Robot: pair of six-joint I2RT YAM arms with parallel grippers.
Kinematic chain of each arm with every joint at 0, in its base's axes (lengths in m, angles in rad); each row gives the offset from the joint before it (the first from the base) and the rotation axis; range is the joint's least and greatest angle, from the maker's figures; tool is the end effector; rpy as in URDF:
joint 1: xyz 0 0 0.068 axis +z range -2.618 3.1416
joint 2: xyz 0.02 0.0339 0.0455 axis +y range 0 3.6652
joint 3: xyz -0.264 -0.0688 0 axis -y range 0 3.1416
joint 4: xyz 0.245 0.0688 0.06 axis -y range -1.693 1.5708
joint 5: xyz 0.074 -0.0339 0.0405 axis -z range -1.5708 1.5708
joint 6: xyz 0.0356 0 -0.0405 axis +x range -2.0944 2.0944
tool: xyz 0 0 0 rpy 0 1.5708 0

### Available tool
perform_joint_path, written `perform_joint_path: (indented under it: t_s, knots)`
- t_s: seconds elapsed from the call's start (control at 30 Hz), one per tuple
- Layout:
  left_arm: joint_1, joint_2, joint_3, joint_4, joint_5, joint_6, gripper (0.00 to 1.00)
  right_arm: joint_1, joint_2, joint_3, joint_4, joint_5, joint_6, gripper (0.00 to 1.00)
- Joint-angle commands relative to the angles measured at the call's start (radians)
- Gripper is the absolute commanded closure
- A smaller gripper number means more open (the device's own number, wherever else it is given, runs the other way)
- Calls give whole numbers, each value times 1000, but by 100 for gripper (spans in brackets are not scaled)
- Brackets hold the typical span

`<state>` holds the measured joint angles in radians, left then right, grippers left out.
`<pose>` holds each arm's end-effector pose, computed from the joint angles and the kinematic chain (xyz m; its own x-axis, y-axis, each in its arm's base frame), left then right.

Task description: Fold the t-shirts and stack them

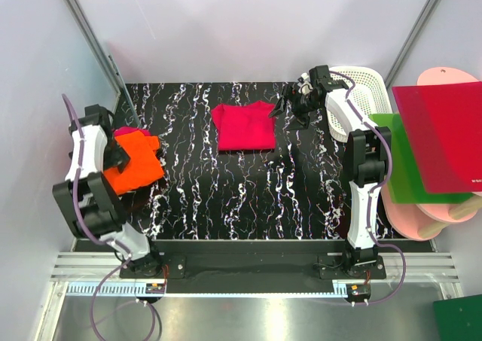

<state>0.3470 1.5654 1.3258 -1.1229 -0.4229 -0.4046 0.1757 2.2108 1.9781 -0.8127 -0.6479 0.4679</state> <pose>0.2704 0.1133 0.2735 -0.6923 -0.6321 -0.3482 -0.7206 0.6308 0.2877 0.4701 0.1053 0.2386 -0.9575 0.1952 -0.2122 -0.0062 0.7217 0.6922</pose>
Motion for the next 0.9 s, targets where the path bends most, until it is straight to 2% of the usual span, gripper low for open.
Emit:
perform_joint_path:
  t_s: [0.0, 0.13, 0.2, 0.23, 0.27, 0.3, 0.43, 0.67, 0.87]
  knots:
    - [10, 102, 124, 75, -56, -13, 1, -4, -60, 4, 9, -25, -2, 0]
    - [14, 220, 197, 72, -77, -13, 3, -4, -63, 4, 9, -21, -3, 0]
    - [14, 264, 226, 77, -85, -17, 21, -4, -60, 10, 7, -21, -3, 0]
    - [15, 283, 239, 75, -92, -16, 37, -4, -59, 13, 7, -19, -2, 0]
    - [15, 298, 259, 72, -99, -16, 60, -5, -59, 16, 7, -18, 0, 0]
    - [17, 327, 271, 66, -120, -16, 100, -4, -57, 19, 7, -19, 2, 0]
    - [27, 375, 325, 28, -165, -19, 100, -4, -53, 27, 7, -15, 5, 0]
    - [64, 346, 430, -5, -273, -8, 100, -5, -45, 24, 7, -16, 11, 0]
    - [95, 415, 545, -60, -318, -7, 100, -4, -34, 36, 7, -25, 9, 0]
